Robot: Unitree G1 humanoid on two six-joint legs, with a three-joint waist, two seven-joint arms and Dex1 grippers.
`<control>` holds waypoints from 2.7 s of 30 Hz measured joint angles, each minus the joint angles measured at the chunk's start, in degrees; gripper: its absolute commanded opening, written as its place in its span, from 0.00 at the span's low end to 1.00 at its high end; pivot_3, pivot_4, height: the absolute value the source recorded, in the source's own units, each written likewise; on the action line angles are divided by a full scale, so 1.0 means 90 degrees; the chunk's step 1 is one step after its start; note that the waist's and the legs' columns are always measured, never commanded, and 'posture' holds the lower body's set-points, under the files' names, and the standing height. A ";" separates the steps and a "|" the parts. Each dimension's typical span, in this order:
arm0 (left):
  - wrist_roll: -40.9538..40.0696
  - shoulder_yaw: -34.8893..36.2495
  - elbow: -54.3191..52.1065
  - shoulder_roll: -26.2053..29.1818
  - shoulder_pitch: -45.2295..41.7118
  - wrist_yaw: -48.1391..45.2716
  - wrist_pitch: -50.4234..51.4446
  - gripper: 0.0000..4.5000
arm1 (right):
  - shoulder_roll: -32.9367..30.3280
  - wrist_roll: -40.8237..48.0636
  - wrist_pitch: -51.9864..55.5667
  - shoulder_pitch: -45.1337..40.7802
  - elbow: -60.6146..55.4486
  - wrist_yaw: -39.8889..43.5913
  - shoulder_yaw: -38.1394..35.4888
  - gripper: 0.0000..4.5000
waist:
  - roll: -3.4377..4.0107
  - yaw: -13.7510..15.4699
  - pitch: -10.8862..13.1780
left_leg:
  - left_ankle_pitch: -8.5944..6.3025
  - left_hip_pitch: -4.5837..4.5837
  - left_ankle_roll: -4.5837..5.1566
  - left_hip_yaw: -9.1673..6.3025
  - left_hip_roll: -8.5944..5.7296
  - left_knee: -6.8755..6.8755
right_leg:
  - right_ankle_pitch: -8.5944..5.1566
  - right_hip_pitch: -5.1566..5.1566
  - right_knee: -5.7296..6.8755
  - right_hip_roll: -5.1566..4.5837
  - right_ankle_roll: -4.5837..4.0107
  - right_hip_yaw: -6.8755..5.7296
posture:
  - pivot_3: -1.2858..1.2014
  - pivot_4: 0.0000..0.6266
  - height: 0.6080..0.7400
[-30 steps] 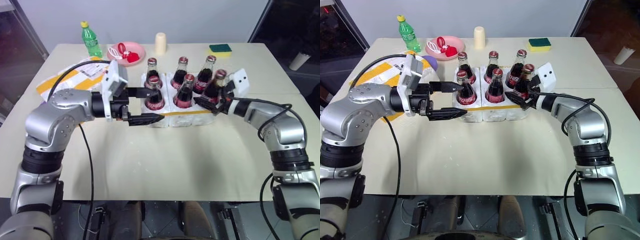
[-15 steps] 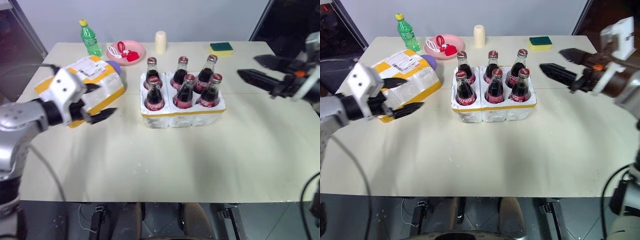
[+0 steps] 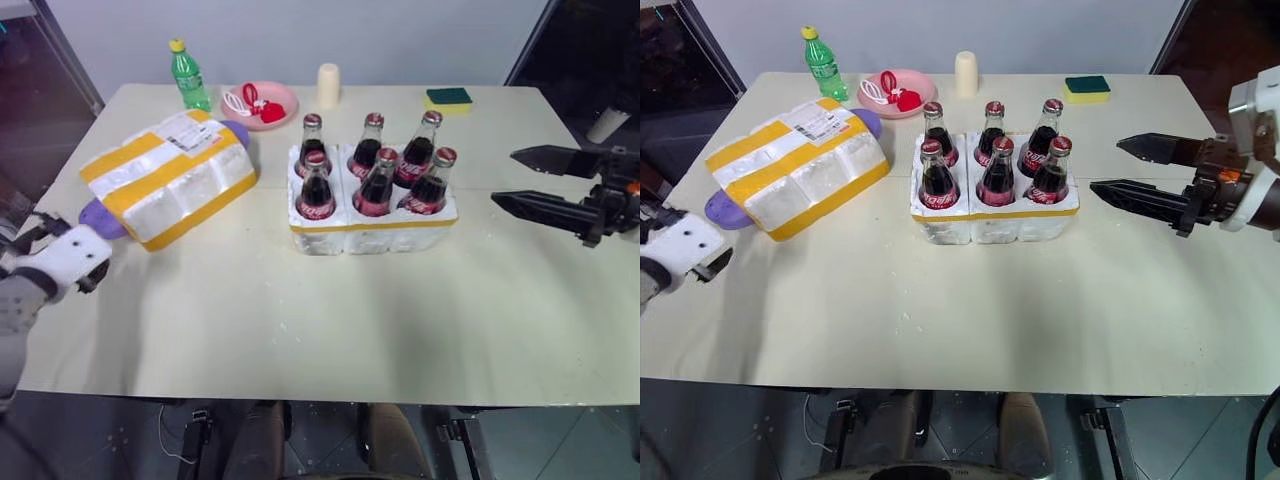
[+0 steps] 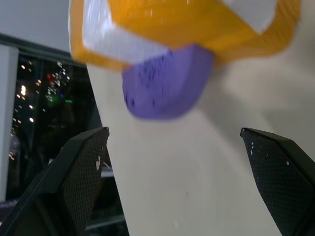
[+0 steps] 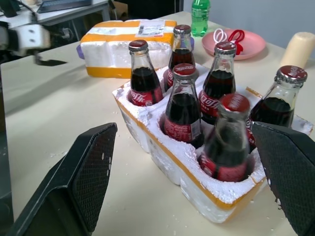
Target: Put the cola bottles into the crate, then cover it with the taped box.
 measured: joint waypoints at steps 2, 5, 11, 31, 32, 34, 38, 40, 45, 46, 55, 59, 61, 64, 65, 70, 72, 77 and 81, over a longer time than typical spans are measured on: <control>0.0289 -0.0407 0.0742 -0.0074 -0.0542 0.0280 -0.0411 1.00 | -0.0134 0.0236 0.0159 0.0117 -0.0264 0.0057 -0.0219 0.99 | -0.0001 -0.0018 0.0000 | 0.0000 -0.0001 0.0001 -0.0004 0.0001 -0.0005 | 0.0012 -0.0005 0.0008 0.0004 0.0023 -0.0005 | 0.52 0.24 0.99; 0.0583 -0.0871 0.1645 -0.0222 -0.1157 0.0500 -0.0822 1.00 | -0.0290 0.0467 0.0310 0.0347 -0.0541 0.0144 -0.0583 0.99 | -0.0003 -0.0063 -0.0001 | -0.0001 0.0002 0.0002 -0.0003 0.0001 -0.0011 | 0.0012 -0.0006 0.0010 0.0005 0.0025 -0.0005 | 0.52 0.24 0.99; 0.0836 -0.1339 0.2937 -0.0427 -0.1982 0.0687 -0.1118 1.00 | -0.0584 0.0763 0.0574 0.0531 -0.0731 0.0155 -0.1121 0.99 | -0.0006 -0.0040 -0.0002 | -0.0001 0.0001 0.0002 -0.0002 0.0001 0.0001 | 0.0013 -0.0002 0.0011 0.0004 0.0027 -0.0005 | 0.52 0.24 0.99; 0.1140 -0.1779 0.4006 -0.0490 -0.3232 0.0844 -0.1543 0.11 | -0.0703 0.0806 0.0711 0.0931 -0.0802 -0.0036 -0.1590 1.00 | -0.0012 -0.0016 -0.0016 | 0.0000 0.0023 0.0001 -0.0003 0.0000 0.0005 | 0.0013 0.0021 0.0014 0.0001 0.0027 -0.0007 | 0.52 0.24 0.99; 0.1126 -0.1778 0.3909 -0.0467 -0.3251 0.0788 -0.1543 0.11 | -0.0703 0.0787 0.0684 0.0916 -0.0777 -0.0051 -0.1540 1.00 | -0.0013 -0.0014 -0.0016 | 0.0000 0.0021 0.0001 -0.0003 0.0000 0.0005 | 0.0013 0.0020 0.0013 0.0002 0.0027 -0.0007 | 0.52 0.24 0.99; 0.1076 -0.1768 0.3504 -0.0387 -0.3309 0.0548 -0.1512 0.11 | -0.0698 0.0753 0.0586 0.0896 -0.0714 -0.0098 -0.1372 1.00 | -0.0022 -0.0014 -0.0010 | 0.0000 0.0012 0.0001 -0.0003 0.0000 0.0007 | 0.0013 0.0014 0.0013 0.0001 0.0027 -0.0007 | 0.52 0.24 0.99; 0.0935 -0.1599 0.2449 -0.0293 -0.3752 0.0210 -0.1345 0.11 | -0.0650 0.0727 0.0408 0.0837 -0.0706 -0.0162 -0.1084 1.00 | -0.0024 -0.0020 -0.0009 | 0.0001 -0.0005 0.0000 -0.0006 0.0000 0.0011 | 0.0014 0.0005 0.0011 0.0002 0.0029 -0.0008 | 0.52 0.24 0.99; 0.0833 -0.1556 0.1978 -0.0300 -0.4117 -0.0016 -0.1144 0.11 | -0.0623 0.0687 0.0312 0.0786 -0.0690 -0.0201 -0.0950 1.00 | -0.0025 -0.0027 -0.0009 | 0.0001 -0.0005 0.0000 -0.0007 0.0000 0.0010 | 0.0014 0.0004 0.0013 0.0003 0.0030 -0.0010 | 0.52 0.24 0.99; 0.0670 -0.1560 0.1019 -0.0495 -0.5073 -0.0507 -0.0892 0.11 | -0.0531 0.0580 0.0107 0.0699 -0.0629 -0.0335 -0.0668 1.00 | -0.0023 -0.0041 -0.0010 | 0.0001 -0.0003 0.0000 -0.0007 -0.0001 0.0009 | 0.0012 0.0006 0.0014 0.0004 0.0035 -0.0010 | 0.52 0.24 0.99; 0.0603 -0.1587 0.0882 -0.0596 -0.5202 -0.0677 -0.0850 0.11 | -0.0499 0.0567 0.0089 0.0698 -0.0591 -0.0365 -0.0658 1.00 | -0.0023 -0.0048 -0.0010 | 0.0001 -0.0002 0.0001 -0.0007 -0.0001 0.0008 | 0.0012 0.0005 0.0015 0.0005 0.0035 -0.0010 | 0.52 0.24 0.99; 0.0389 -0.2233 -0.0183 -0.1166 -0.5312 -0.1811 -0.0810 0.11 | -0.0274 0.0437 -0.0116 0.0818 -0.0597 -0.0595 -0.0620 1.00 | -0.0023 -0.0051 -0.0010 | 0.0002 -0.0002 0.0001 -0.0008 -0.0001 0.0011 | 0.0012 0.0006 0.0015 0.0007 0.0035 -0.0009 | 0.52 0.24 0.99; 0.0559 -0.2618 -0.0302 -0.1259 -0.5293 -0.2037 -0.1008 0.11 | -0.0089 0.0446 -0.0118 0.1034 -0.0683 -0.0697 -0.0662 1.00 | -0.0023 -0.0040 -0.0010 | 0.0002 -0.0003 0.0002 -0.0009 -0.0001 0.0012 | 0.0012 0.0007 0.0016 0.0008 0.0035 -0.0008 | 0.52 0.24 0.99; 0.0682 -0.2727 -0.0300 -0.1291 -0.5284 -0.2091 -0.1125 0.11 | -0.0079 0.0458 -0.0118 0.1054 -0.0732 -0.0756 -0.0673 1.00 | -0.0023 -0.0049 -0.0010 | 0.0002 -0.0003 0.0002 -0.0009 -0.0001 0.0012 | 0.0012 0.0007 0.0015 0.0008 0.0035 -0.0008 | 0.52 0.24 0.99; 0.0942 -0.2929 -0.0307 -0.1286 -0.5285 -0.2182 -0.1275 0.11 | -0.0003 0.0532 -0.0114 0.1043 -0.0780 -0.0968 -0.0694 1.00 | -0.0023 -0.0045 -0.0010 | 0.0002 -0.0002 0.0002 -0.0009 -0.0001 0.0012 | 0.0012 0.0007 0.0016 0.0009 0.0035 -0.0008 | 0.52 0.24 0.99; 0.1088 -0.2997 -0.0313 -0.1245 -0.5285 -0.2207 -0.1347 0.11 | 0.0041 0.0557 -0.0112 0.1039 -0.0810 -0.1043 -0.0694 1.00 | -0.0023 -0.0047 -0.0010 | 0.0002 -0.0002 0.0002 -0.0010 -0.0001 0.0012 | 0.0012 0.0007 0.0016 0.0009 0.0035 -0.0008 | 0.52 0.24 0.99; 0.1739 -0.3152 -0.0485 -0.1095 -0.5098 -0.2216 -0.1638 0.66 | 0.0131 0.0734 -0.0093 0.0953 -0.0898 -0.1384 -0.0691 1.00 | -0.0022 -0.0044 -0.0010 | 0.0002 -0.0002 0.0002 -0.0010 0.0000 0.0012 | 0.0012 0.0007 0.0016 0.0009 0.0035 -0.0008 | 0.52 0.24 0.99; 0.1911 -0.3156 -0.0645 -0.1082 -0.4840 -0.2220 -0.1672 0.76 | 0.0136 0.0790 -0.0092 0.0930 -0.0902 -0.1455 -0.0685 1.00 | -0.0022 -0.0044 -0.0010 | 0.0002 -0.0002 0.0002 -0.0010 -0.0001 0.0012 | 0.0012 0.0009 0.0015 0.0009 0.0035 -0.0007 | 0.52 0.24 0.99; 0.2050 -0.3081 -0.1085 -0.0960 -0.3838 -0.2195 -0.1671 0.76 | 0.0138 0.0802 -0.0097 0.0896 -0.0814 -0.1486 -0.0628 1.00 | -0.0022 -0.0047 -0.0010 | 0.0002 0.0001 0.0002 -0.0011 0.0000 0.0012 | 0.0012 0.0008 0.0019 0.0011 0.0034 -0.0007 | 0.52 0.24 0.99; 0.1691 -0.2498 -0.1539 -0.0975 -0.3294 -0.2208 -0.1367 0.76 | 0.0137 0.0788 -0.0117 0.0887 -0.0757 -0.1453 -0.0570 1.00 | -0.0023 -0.0045 -0.0010 | 0.0002 0.0000 0.0003 -0.0012 0.0000 0.0017 | 0.0012 0.0012 0.0018 0.0011 0.0034 -0.0007 | 0.52 0.24 0.99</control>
